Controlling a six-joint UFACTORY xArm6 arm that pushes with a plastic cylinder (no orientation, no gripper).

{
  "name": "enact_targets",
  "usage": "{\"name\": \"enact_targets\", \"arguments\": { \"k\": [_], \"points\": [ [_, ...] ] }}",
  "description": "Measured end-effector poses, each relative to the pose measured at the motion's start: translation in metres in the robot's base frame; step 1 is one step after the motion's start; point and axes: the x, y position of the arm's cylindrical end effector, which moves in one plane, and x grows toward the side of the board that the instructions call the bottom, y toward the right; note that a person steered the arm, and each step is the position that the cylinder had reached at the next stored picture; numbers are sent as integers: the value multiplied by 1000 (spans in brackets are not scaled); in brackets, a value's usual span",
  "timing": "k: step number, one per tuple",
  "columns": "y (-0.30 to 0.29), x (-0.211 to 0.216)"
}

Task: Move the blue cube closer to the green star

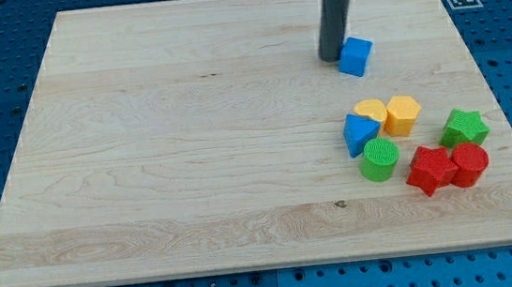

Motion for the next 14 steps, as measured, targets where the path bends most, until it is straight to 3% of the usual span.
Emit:
{"name": "enact_targets", "arguments": {
  "k": [3, 6, 14],
  "points": [
    [82, -1],
    [55, 8],
    [77, 46]
  ]
}}
